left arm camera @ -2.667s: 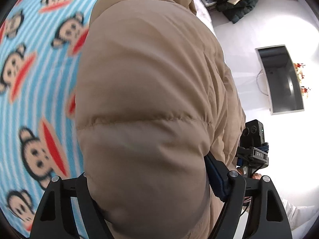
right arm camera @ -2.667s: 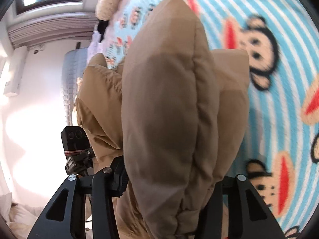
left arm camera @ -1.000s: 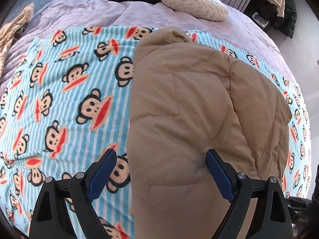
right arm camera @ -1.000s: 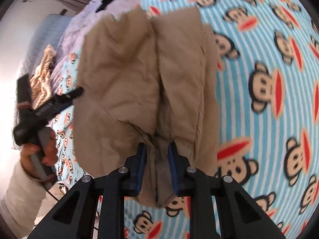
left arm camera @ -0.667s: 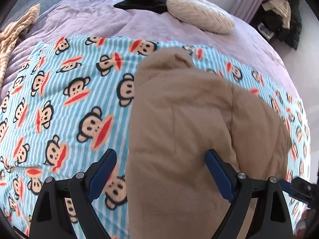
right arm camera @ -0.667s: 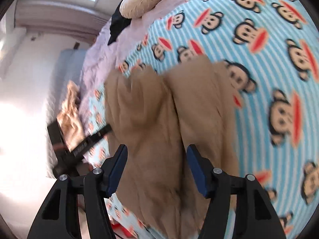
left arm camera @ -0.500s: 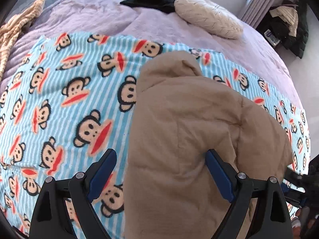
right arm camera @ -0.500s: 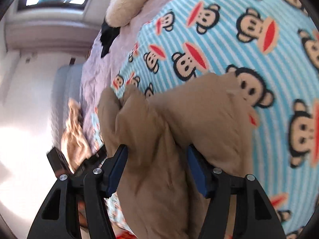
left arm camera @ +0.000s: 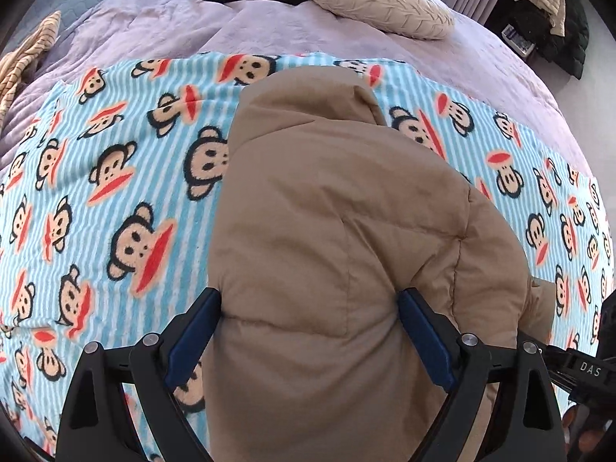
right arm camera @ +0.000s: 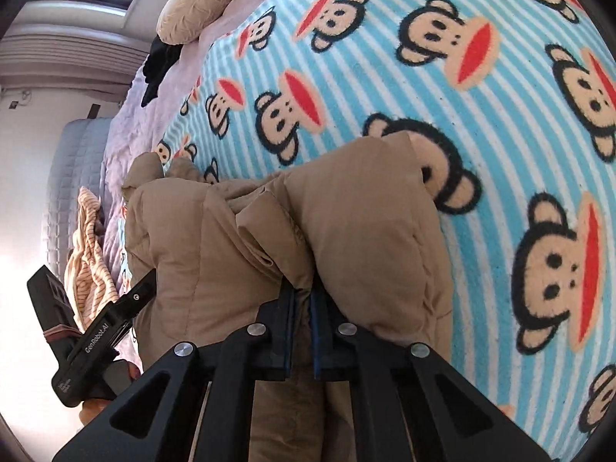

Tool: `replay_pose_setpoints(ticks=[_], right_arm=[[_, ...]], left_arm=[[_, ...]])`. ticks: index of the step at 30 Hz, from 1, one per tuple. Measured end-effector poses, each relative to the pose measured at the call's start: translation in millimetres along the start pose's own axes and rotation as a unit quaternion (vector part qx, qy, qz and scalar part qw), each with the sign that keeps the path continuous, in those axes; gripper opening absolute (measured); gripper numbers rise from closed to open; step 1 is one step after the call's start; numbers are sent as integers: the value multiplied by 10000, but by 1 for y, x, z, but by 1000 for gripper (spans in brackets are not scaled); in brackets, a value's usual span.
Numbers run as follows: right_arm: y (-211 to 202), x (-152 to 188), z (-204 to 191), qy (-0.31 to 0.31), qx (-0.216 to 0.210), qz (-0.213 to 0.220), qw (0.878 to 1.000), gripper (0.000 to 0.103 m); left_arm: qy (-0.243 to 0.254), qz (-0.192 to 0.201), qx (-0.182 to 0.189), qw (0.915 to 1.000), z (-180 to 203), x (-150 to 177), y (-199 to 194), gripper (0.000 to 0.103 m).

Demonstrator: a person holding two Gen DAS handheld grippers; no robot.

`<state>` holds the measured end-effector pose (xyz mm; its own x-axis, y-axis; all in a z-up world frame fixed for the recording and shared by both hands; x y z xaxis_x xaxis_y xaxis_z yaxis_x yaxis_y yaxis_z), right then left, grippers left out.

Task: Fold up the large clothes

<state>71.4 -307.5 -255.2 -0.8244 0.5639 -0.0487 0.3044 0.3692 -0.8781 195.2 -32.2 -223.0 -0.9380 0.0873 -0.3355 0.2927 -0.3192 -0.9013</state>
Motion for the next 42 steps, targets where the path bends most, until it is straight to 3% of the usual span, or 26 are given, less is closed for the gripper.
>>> replay_pose_setpoints(ticks=[6, 15, 19, 24, 30, 42], right_arm=[[0, 1, -1, -49, 93, -1, 9999, 6], [-10, 6, -11, -262, 412, 249, 9985, 8], [-40, 25, -30, -883, 692, 445, 9927, 10], [-72, 70, -36, -1202, 602, 507, 9896, 10], [-54, 122, -19, -1269, 885, 46, 9880, 10], [-87, 136, -16, -1070, 1135, 105, 9877, 11]], left_arm=[[305, 74, -121, 9994, 1, 17, -30, 93], [273, 49, -206, 9994, -14, 68, -72, 93], [141, 9, -186, 9997, -22, 89, -86, 93], [91, -204, -259, 9994, -31, 119, -84, 93], [106, -348, -334, 9988, -34, 134, -78, 94], [198, -376, -197, 9989, -30, 140, -105, 94]])
Point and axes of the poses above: each gripper's, at about its wrist camera, not at the fingertips, and y roughly the way its jaws point, z to its right, x to its underside, the point moved 6 cm from there along y, roughly the way its jaws point, and after that the axes turned 11 degrees about x, right-handed, at the moved point
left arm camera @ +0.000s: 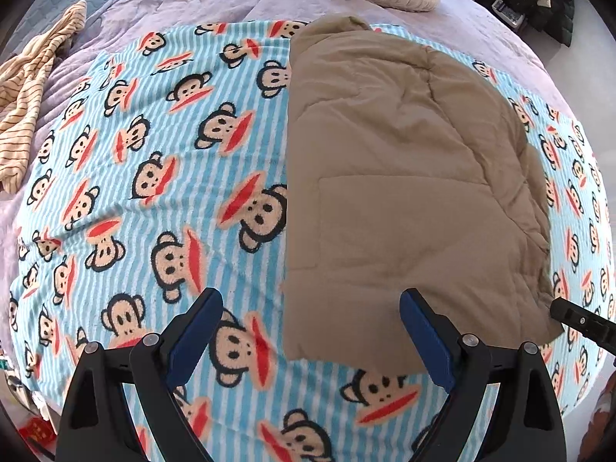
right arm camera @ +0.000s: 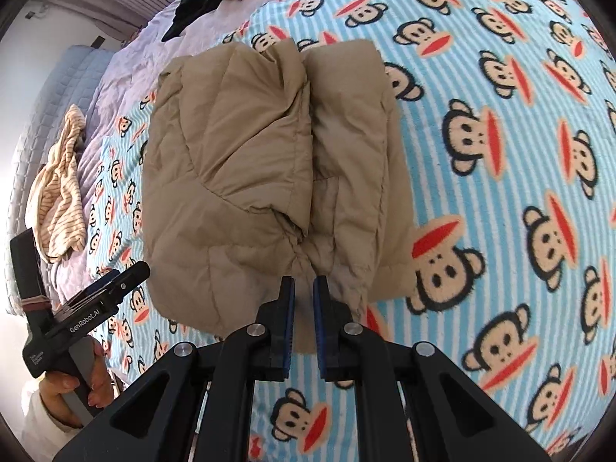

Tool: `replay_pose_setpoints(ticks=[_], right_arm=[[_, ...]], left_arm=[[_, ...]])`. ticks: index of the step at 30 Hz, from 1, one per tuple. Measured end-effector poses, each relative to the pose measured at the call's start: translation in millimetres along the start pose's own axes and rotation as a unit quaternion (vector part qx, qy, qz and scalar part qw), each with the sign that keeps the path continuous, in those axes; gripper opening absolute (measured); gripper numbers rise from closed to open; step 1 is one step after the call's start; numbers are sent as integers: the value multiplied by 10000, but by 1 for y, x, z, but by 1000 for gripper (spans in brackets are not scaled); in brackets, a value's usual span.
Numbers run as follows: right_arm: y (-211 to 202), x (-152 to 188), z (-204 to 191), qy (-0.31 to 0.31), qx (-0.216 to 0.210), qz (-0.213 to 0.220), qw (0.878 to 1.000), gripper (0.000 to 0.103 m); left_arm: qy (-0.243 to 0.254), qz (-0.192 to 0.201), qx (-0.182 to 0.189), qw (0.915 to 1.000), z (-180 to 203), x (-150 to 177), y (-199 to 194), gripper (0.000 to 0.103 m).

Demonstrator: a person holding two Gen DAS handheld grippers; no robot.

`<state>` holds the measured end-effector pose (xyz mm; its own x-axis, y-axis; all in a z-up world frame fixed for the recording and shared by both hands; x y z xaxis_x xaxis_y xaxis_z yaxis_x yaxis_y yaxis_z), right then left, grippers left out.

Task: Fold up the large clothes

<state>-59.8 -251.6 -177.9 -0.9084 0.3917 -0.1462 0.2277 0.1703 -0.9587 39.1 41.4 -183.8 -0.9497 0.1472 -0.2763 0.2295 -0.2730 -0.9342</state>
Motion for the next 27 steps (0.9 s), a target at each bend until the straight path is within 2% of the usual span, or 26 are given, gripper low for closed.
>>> replay_pose_setpoints(ticks=[8, 18, 19, 20, 25, 27], right_arm=[[-14, 18, -7, 184, 90, -31, 9998, 11], [-27, 32, -30, 226, 263, 92, 9994, 11], [-28, 33, -31, 221, 284, 102, 9993, 11], [-29, 34, -32, 217, 295, 114, 9993, 11], [-34, 38, -38, 203, 311, 151, 9992, 11], [-38, 40, -40, 195, 338, 208, 9990, 11]], left_arm=[[361, 88, 30, 9993, 7, 10, -23, 94], [558, 78, 121, 9983, 5, 21, -41, 94], [592, 104, 118, 9981, 6, 21, -43, 96], [608, 108, 107, 9980, 5, 22, -43, 103], [586, 127, 20, 9982, 3, 23, -48, 103], [620, 166, -132, 9979, 2, 22, -51, 103]])
Point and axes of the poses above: each gripper's, at about its wrist camera, not at the fingertips, and y roughly the way its jaws point, z to its right, x to its underside, the point moved 6 cm from there along y, roughly the way its jaws point, and after that the axes turned 11 degrees about x, right-handed, at the moved point
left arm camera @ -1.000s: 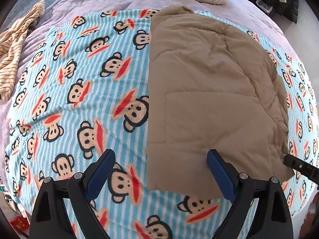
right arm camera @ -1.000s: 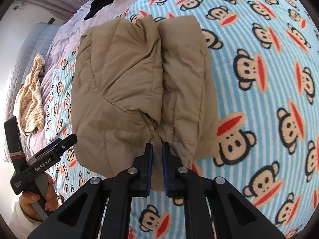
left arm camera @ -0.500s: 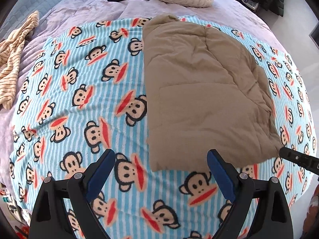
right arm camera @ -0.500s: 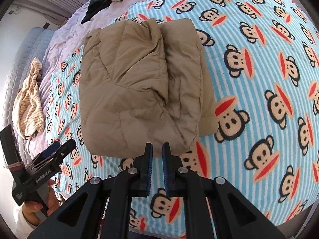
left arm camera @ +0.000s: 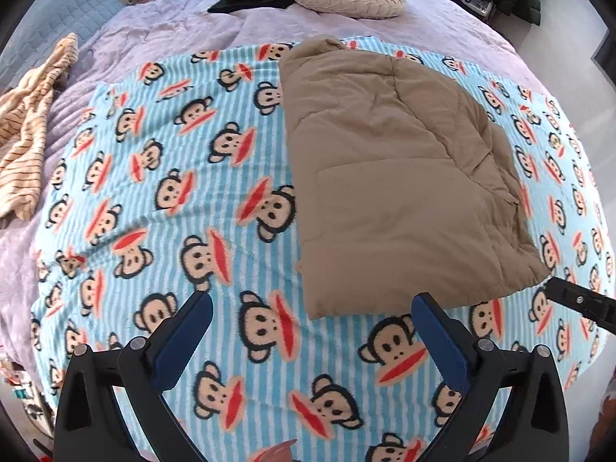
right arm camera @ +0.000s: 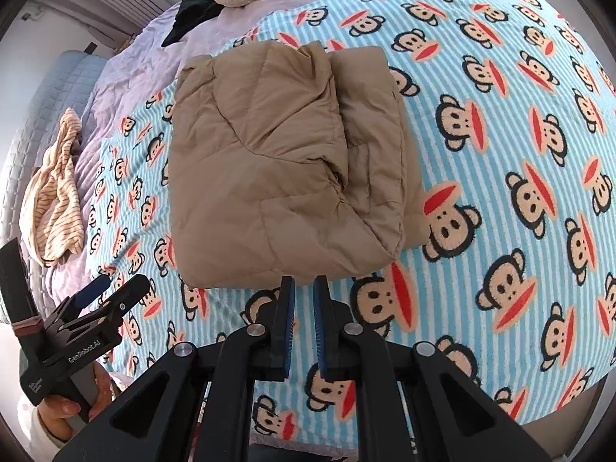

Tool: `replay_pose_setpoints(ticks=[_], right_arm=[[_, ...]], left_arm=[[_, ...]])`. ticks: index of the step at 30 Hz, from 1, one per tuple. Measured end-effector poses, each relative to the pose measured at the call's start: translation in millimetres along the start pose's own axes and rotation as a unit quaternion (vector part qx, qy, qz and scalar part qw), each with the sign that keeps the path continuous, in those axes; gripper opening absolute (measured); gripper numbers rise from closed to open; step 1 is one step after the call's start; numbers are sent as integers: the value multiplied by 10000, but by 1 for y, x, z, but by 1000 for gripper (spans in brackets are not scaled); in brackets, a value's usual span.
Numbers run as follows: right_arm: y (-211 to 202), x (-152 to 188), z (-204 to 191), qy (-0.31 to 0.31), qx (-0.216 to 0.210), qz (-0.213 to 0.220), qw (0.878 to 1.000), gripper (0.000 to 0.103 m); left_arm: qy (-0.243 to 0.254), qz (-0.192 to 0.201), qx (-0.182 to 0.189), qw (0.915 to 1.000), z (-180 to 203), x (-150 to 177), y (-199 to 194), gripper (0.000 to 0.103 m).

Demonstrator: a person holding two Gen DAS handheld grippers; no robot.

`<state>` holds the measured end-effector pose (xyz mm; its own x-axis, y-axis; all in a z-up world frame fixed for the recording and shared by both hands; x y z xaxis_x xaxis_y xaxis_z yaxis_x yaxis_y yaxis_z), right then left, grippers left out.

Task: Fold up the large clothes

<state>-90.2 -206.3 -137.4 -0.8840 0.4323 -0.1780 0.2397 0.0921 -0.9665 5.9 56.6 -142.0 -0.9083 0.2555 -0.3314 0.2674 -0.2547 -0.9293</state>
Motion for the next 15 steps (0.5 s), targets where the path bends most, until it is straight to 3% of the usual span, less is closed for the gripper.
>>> replay_pose_setpoints(ticks=[3, 9, 10, 11, 12, 13, 15], right_arm=[[-3, -1, -1, -18, 47, 32, 10000, 11], [-13, -5, -4, -227, 208, 210, 9993, 12], [-15, -6, -4, -260, 243, 249, 9991, 15], [-16, -7, -4, -287, 270, 273, 9988, 27], [-18, -8, -4, -320, 314, 306, 9985, 46], [-22, -9, -4, -369, 365, 374, 9980, 51], [-29, -10, -6, -461, 353, 464, 9972, 52]], left_arm=[[40, 119, -298, 9995, -1, -2, -8, 103], [-231, 158, -269, 9992, -4, -1, -17, 103], [-237, 156, -296, 9992, -3, 0, -20, 103], [-233, 162, -320, 9991, -2, 1, -22, 103], [-236, 189, -348, 9989, 0, 2, -27, 103], [-239, 210, -357, 9989, 1, 3, -29, 103], [-252, 279, -365, 9986, 6, 4, -38, 103]])
Point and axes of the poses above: each gripper's, at about its wrist camera, not at the fingertips, and y roughly the way its jaws point, z to its right, x to its underside, the point moved 6 cm from there along y, roughly the way its jaws point, and after that the axes turned 11 degrees about x, right-handed, at the moved point
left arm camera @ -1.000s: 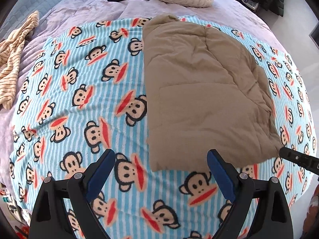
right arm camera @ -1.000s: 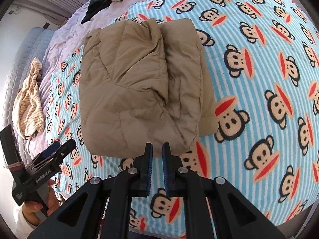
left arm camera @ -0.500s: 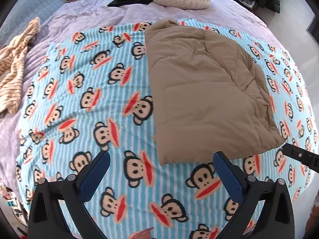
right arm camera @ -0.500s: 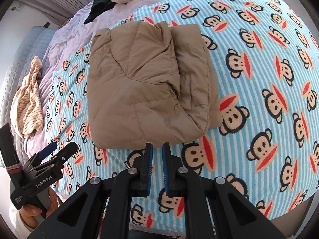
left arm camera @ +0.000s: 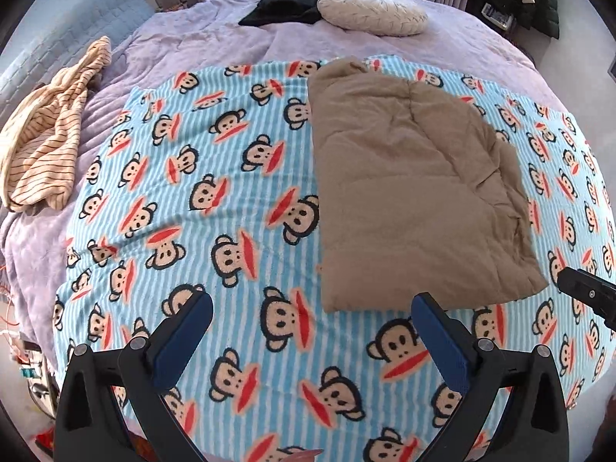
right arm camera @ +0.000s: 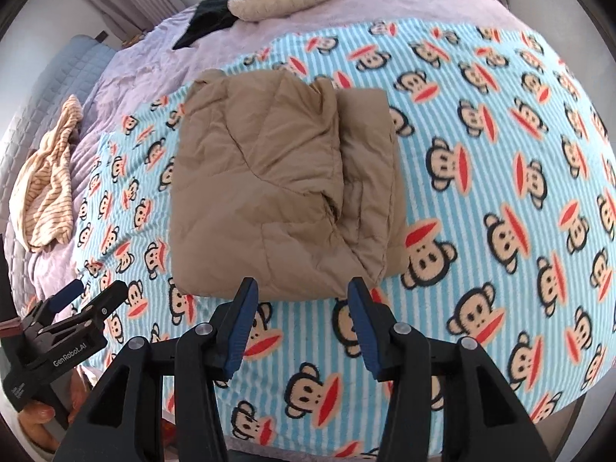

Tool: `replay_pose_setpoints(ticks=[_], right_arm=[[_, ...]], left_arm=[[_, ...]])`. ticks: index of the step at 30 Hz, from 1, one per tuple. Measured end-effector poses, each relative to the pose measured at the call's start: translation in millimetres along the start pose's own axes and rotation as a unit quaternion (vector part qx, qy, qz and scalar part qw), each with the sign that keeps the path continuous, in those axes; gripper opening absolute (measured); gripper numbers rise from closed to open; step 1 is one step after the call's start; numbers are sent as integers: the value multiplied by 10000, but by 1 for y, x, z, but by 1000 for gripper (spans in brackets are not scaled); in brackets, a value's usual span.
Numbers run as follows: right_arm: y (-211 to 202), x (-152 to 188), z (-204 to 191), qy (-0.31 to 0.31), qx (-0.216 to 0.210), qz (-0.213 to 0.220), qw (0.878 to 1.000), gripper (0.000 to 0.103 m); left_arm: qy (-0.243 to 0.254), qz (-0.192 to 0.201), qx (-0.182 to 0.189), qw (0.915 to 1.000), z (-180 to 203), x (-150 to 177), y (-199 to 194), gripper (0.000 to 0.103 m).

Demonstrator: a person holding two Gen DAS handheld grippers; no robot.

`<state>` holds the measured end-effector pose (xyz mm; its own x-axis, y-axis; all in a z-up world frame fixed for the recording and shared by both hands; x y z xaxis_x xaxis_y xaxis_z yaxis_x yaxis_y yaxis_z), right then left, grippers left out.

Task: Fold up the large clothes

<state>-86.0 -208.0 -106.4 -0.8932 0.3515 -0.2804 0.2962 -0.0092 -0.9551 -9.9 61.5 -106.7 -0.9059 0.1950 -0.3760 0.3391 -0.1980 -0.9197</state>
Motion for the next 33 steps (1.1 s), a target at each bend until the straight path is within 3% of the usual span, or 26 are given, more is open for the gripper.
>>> replay_pose_setpoints(ticks=[4, 6, 8, 17, 18, 19, 33], right_arm=[[-21, -5, -3, -175, 21, 192, 9997, 55], [-32, -8, -5, -254, 114, 343, 9990, 71], [-45, -12, -6, -301, 155, 538, 9980, 80], [-91, -26, -5, -272, 353, 1304, 9905, 90], [-94, -27, -5, -271, 332, 1347, 9900, 100], [-96, -27, -5, -267, 323, 1371, 9897, 102], [-111, -26, -12, -255, 611, 1612, 9847, 103]], left_arm=[[-84, 247, -33, 9997, 8, -4, -22, 103], [-117, 410, 9, 9991, 14, -9, -35, 103], [-112, 520, 37, 9986, 18, -12, -45, 103], [-41, 892, 118, 9959, 36, -23, -82, 103], [-33, 923, 110, 9957, 37, -24, -85, 103], [-22, 951, 104, 9954, 38, -25, -87, 103], [-102, 1135, 56, 9935, 32, -27, -109, 103]])
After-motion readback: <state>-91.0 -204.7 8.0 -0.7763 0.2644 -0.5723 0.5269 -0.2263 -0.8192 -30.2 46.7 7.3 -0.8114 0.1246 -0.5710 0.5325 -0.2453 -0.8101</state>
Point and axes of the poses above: each gripper's, at about its wrist camera, not at the fingertips, and y roughly the way its jaws point, z to its right, x to its underside, the point moved 6 cm from there along y, roughly the way its jaws point, and after that the axes turned 11 degrees about x, right-handed, at the moved point
